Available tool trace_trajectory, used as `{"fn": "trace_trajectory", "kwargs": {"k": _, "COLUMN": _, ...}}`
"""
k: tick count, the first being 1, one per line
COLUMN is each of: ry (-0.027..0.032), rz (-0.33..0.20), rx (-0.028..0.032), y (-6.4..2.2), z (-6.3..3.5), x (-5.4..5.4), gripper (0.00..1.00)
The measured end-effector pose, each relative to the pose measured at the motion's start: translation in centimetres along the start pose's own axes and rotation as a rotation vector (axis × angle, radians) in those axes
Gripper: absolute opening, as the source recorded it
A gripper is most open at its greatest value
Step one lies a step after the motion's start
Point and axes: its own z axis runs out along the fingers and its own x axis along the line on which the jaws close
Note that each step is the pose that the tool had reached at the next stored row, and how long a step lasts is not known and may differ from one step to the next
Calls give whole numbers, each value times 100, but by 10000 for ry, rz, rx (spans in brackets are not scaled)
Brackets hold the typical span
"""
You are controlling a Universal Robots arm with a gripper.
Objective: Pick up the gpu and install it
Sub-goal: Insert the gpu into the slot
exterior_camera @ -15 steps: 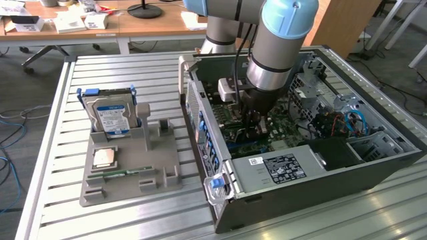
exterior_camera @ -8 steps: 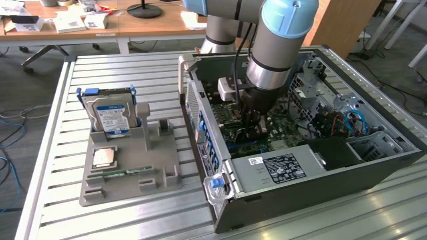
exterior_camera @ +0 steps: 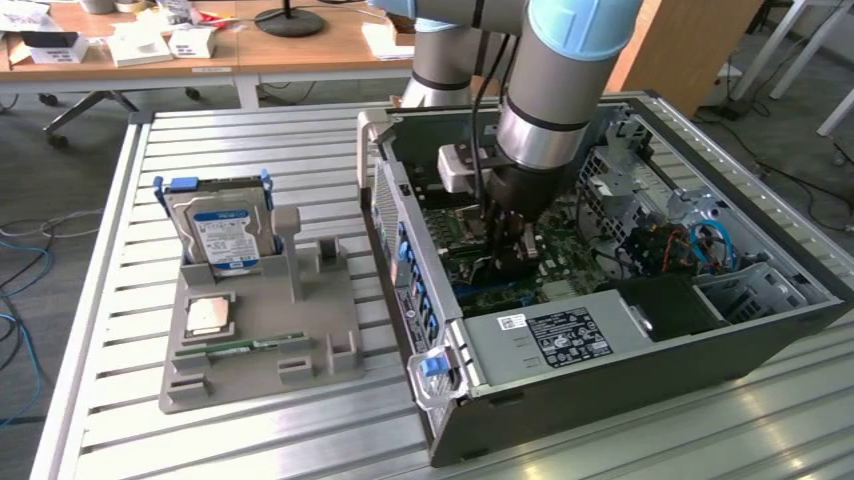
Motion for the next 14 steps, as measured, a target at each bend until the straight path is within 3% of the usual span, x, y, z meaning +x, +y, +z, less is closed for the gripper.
{"fn": "trace_trajectory", "kwargs": {"k": 14, "ry": 0, "rz": 0, "rx": 0, "y": -2, "z": -451, "x": -15, "gripper": 34}}
